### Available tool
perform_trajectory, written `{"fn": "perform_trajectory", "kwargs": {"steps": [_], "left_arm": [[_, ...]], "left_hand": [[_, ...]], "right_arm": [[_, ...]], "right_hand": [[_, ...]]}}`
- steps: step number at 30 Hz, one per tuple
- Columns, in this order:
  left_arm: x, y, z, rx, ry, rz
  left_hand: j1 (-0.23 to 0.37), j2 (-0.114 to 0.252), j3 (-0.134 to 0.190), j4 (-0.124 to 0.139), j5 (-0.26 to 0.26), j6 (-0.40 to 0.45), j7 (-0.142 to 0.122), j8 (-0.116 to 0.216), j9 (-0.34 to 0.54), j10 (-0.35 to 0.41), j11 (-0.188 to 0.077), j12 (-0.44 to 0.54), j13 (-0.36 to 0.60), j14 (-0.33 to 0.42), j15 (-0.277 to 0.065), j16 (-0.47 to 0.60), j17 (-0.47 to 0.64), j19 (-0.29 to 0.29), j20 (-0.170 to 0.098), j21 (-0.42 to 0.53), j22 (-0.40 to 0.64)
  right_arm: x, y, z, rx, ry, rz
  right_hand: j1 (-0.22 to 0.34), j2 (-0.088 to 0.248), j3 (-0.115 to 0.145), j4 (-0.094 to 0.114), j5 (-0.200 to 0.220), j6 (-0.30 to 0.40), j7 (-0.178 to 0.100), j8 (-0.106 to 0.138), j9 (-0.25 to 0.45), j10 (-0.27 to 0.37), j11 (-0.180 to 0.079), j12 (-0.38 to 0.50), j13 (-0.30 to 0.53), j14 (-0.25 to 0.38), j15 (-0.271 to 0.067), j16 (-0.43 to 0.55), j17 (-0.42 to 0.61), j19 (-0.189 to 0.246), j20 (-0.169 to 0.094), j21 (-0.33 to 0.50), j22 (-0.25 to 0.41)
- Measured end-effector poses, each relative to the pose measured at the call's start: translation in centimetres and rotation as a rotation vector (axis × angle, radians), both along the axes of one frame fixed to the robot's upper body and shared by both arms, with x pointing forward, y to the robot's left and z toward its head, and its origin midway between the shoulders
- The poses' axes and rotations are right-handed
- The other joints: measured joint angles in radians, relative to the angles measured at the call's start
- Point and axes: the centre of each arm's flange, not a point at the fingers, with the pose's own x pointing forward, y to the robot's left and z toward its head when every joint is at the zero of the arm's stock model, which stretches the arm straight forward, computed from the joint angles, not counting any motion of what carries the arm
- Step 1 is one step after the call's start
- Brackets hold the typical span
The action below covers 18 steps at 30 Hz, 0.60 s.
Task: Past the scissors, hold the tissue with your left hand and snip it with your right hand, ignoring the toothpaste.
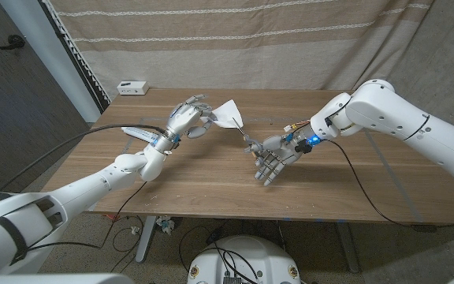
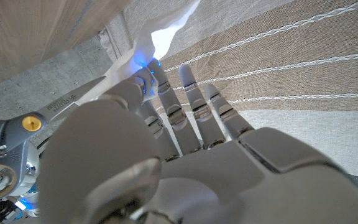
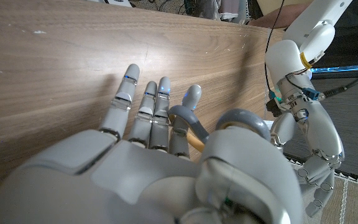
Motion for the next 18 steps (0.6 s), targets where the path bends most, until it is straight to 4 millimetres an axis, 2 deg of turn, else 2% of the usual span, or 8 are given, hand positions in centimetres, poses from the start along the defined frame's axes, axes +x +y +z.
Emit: {"fn": "perform_trajectory", "kwargs": {"steps": [8,11,18], "left_arm": [[0.00,0.09,-0.08,-0.008,0.001,0.003],[0.00,0.05,-0.12,-0.010,0.002,0.002],[0.01,-0.05,-0.15,-0.013,0.003,0.000]], "left_hand": [[0.005,-0.005,0.000,0.000,0.000,0.000,0.000,0.000,0.000,0.000,0.000,-0.001,0.003,0.000,0.000,0.000,0.000,0.000,0.000,0.000,0.000],[0.001,-0.009,0.000,0.000,0.001,0.000,0.000,0.004,0.000,0.000,0.000,-0.001,0.003,0.000,0.000,0.000,0.000,0.000,0.000,0.000,0.000],[0.001,-0.009,0.000,0.000,0.003,0.000,0.000,0.004,0.000,0.000,0.000,-0.001,0.003,0.000,0.000,0.000,0.005,0.000,0.000,0.000,0.000]], "right_arm": [[-0.07,0.05,-0.09,0.008,0.002,-0.008],[-0.08,0.05,-0.11,0.008,0.003,-0.010],[-0.13,0.17,-0.06,0.013,0.004,-0.010]], "right_hand": [[0.000,0.000,0.008,0.000,-0.001,0.009,0.002,-0.001,-0.001,0.000,0.000,0.008,0.010,0.007,0.000,0.004,0.004,0.013,-0.013,0.002,0.000],[0.000,0.000,0.016,0.002,-0.002,0.009,0.002,-0.006,-0.001,0.000,0.000,0.016,0.017,0.024,-0.009,0.010,0.005,0.026,-0.026,0.009,0.000],[0.005,0.005,0.052,0.015,-0.009,0.037,0.002,-0.029,-0.031,0.043,-0.029,0.071,0.056,0.081,-0.045,0.046,0.031,0.072,-0.072,0.021,0.008]]}}
